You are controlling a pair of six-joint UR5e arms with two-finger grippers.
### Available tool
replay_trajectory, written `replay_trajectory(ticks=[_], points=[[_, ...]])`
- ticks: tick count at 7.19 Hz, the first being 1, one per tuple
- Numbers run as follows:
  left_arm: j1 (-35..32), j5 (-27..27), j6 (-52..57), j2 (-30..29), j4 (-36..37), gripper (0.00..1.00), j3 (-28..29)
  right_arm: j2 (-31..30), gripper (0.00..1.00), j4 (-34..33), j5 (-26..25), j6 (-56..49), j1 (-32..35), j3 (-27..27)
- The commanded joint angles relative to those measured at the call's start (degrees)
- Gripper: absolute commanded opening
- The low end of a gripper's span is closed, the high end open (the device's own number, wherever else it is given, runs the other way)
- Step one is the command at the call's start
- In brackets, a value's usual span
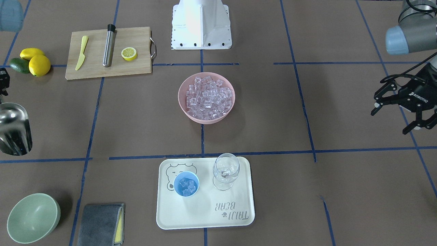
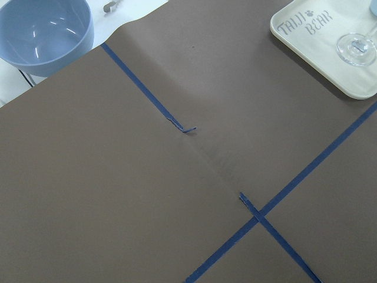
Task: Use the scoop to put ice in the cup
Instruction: 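Carry the empty scoop back toward its spot near the cutting board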
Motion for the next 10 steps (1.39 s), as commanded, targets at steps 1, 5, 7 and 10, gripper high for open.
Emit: replay_trajectory(ticks=[1, 5, 7, 10], points=[[0.0, 0.0, -0.1, -0.5, 0.0, 1.00, -0.1, -11.4, 0.00, 17.1, 5.1, 16.6, 0.0, 0.7], [0.1, 0.1, -0.1, -1.8, 0.1, 1.00, 0.5, -16.2, 0.00, 28.0, 5.2, 33.1, -4.8, -1.3], [0.1, 0.1, -0.1, -1.9, 0.1, 1.00, 0.6, -19.6, 0.00, 42.1, 4.8, 45.4, -11.4, -3.4], [0.2, 0.1, -0.1, -2.3, 0.1, 1.00, 1.0, -19.9, 0.00, 46.4, 3.5, 49.1, -17.9, -4.4]])
